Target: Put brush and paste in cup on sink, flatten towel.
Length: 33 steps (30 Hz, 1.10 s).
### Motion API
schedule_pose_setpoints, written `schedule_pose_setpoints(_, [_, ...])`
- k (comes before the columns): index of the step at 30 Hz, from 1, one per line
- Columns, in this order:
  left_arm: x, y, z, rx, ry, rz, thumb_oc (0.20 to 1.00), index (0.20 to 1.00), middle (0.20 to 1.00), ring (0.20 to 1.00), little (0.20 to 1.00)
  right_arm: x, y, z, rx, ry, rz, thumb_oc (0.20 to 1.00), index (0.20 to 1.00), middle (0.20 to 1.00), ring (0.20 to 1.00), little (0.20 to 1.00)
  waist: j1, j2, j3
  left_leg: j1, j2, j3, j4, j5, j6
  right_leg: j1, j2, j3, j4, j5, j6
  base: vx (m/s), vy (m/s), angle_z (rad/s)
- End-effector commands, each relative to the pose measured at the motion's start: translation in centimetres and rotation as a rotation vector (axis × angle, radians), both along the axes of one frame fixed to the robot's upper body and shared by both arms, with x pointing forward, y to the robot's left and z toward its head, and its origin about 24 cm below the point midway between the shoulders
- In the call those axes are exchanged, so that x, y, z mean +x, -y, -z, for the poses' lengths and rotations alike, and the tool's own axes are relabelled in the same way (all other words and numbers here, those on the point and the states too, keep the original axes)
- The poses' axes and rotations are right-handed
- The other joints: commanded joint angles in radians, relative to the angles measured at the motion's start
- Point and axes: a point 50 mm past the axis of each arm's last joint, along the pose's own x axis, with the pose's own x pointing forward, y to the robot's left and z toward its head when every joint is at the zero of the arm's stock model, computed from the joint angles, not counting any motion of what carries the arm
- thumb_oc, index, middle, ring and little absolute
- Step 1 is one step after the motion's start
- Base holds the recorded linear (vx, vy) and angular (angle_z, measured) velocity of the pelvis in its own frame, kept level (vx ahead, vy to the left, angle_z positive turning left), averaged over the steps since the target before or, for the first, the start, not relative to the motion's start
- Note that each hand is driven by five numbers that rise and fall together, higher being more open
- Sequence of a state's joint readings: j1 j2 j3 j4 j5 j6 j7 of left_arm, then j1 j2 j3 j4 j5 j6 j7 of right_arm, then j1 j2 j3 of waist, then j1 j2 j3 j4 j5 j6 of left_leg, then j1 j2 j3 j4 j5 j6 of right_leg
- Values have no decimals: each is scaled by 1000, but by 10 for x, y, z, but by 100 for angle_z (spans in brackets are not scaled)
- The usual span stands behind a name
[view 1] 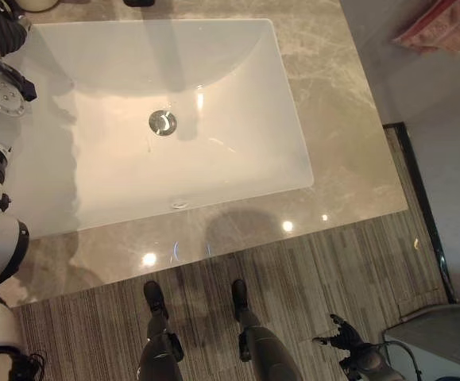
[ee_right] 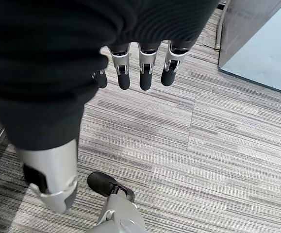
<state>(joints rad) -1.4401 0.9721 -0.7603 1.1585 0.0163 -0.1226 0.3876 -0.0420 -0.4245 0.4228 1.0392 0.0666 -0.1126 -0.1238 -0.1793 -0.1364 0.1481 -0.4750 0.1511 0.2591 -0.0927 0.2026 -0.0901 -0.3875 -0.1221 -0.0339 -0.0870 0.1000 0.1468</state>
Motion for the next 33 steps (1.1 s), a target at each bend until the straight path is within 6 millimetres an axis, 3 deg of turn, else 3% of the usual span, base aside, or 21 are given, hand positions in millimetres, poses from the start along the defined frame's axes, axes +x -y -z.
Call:
schedule_pose_setpoints(1, [-4, -8, -7, -65, 60, -45, 200, 200, 200, 200, 200, -16, 13, 2, -14, -36, 60, 1000, 1000, 1000, 1000, 1000, 7, 6, 27, 99, 31, -22, 5, -85, -49, -53, -28, 3, 0, 96, 66, 0, 0, 0])
schedule_pose_setpoints(11, [-15, -33, 18, -117, 49, -91, 200, 200, 200, 200, 200, -24, 19, 6, -46, -90, 66, 1000, 1000, 1000, 1000, 1000, 40, 14, -3, 155, 36, -31, 5, -93, -55, 13, -27, -20, 0, 73, 55, 9, -29, -1])
schedule_pose_setpoints(15, [-31, -44, 27, -119, 96, -46, 200, 200, 200, 200, 200, -30, 22, 8, -55, -123, 78, 1000, 1000, 1000, 1000, 1000, 66, 19, -30, 196, 38, -40, 5, -99, -59, 64, -27, -36, 0, 58, 50, 51, -44, 5])
schedule_pose_setpoints(18, [-55, -32, 24, -102, 229, 143, 200, 200, 200, 200, 200, -36, 22, 10, -50, -142, 89, 1000, 1000, 1000, 1000, 1000, 95, 24, -47, 241, 36, -45, 5, -106, -63, 117, -25, -49, 0, 40, 44, 58, -35, 6])
schedule_pose_setpoints(19, [-67, -35, 34, -136, 264, 201, 200, 200, 200, 200, 200, -37, 23, 10, -51, -149, 89, 1000, 1000, 1000, 1000, 1000, 105, 26, -54, 254, 37, -47, 5, -108, -64, 133, -25, -52, 0, 34, 41, 75, -21, 19])
schedule_pose_setpoints(20, [-93, -41, 46, -279, 408, 328, 200, 200, 200, 200, 200, -41, 24, 11, -55, -171, 83, 1000, 1000, 1000, 1000, 1000, 129, 29, -65, 281, 37, -49, 5, -115, -68, 163, -22, -55, 0, 17, 38, 48, -5, 16])
schedule_pose_setpoints(22, [-109, -43, 58, -336, 477, 348, 200, 200, 200, 200, 200, -43, 24, 12, -69, -186, 70, 1000, 1000, 1000, 1000, 1000, 131, 36, -71, 293, 37, -50, 5, -114, -69, 178, -22, -58, 0, 14, 34, 29, -18, 9])
schedule_pose_setpoints(24, [-128, -32, 76, -315, 506, 387, 200, 200, 200, 200, 200, -52, 22, 17, -78, -221, 99, 1000, 1000, 1000, 1000, 1000, 152, 42, -74, 309, 36, -59, 5, -116, -69, 212, -18, -68, 0, -4, 25, 35, -55, 20])
schedule_pose_setpoints(26, [-169, -56, 147, -468, 505, 180, 200, 200, 200, 200, 200, -66, 22, 21, -109, -284, 85, 1000, 1000, 1000, 1000, 1000, 187, 60, -78, 343, 39, -86, 5, -113, -74, 285, -7, -109, 0, -40, 5, 35, -95, 67])
schedule_pose_setpoints(27, [-170, -56, 148, -469, 506, 178, 200, 200, 200, 200, 200, -66, 23, 21, -111, -284, 83, 1000, 1000, 1000, 1000, 1000, 184, 62, -78, 340, 39, -88, 5, -108, -74, 283, -6, -110, 0, -37, 4, 3, -78, 62])
schedule_pose_setpoints(30, [-203, -93, 215, -619, 407, -159, 200, 200, 200, 200, 200, -66, 23, 20, -89, -247, 123, 1000, 1000, 1000, 1000, 1000, 207, 70, -78, 366, 40, -103, 5, -100, -75, 328, 5, -134, 8, -62, -9, 3, -63, 33])
schedule_pose_setpoints(31, [-211, -99, 230, -655, 379, -219, 586, 586, 586, 586, 586, -64, 24, 19, -83, -230, 131, 1000, 1000, 1000, 1000, 1000, 209, 73, -80, 367, 41, -108, 5, -93, -74, 330, 9, -142, 19, -69, -14, -32, -83, 42])
schedule_pose_setpoints(32, [-230, -114, 264, -724, 285, -393, 1000, 1000, 1000, 1000, 1000, -61, 24, 17, -83, -206, 132, 1000, 1000, 1000, 1000, 1000, 214, 76, -79, 377, 45, -111, 5, -89, -73, 336, 17, -146, 42, -86, -20, -32, -71, 32])
schedule_pose_setpoints(33, [-240, -119, 285, -759, 209, -493, 1000, 1000, 1000, 1000, 1000, -60, 24, 17, -85, -197, 128, 1000, 1000, 1000, 1000, 1000, 215, 78, -80, 381, 47, -113, 5, -86, -71, 338, 21, -148, 54, -96, -23, -42, -99, 8])
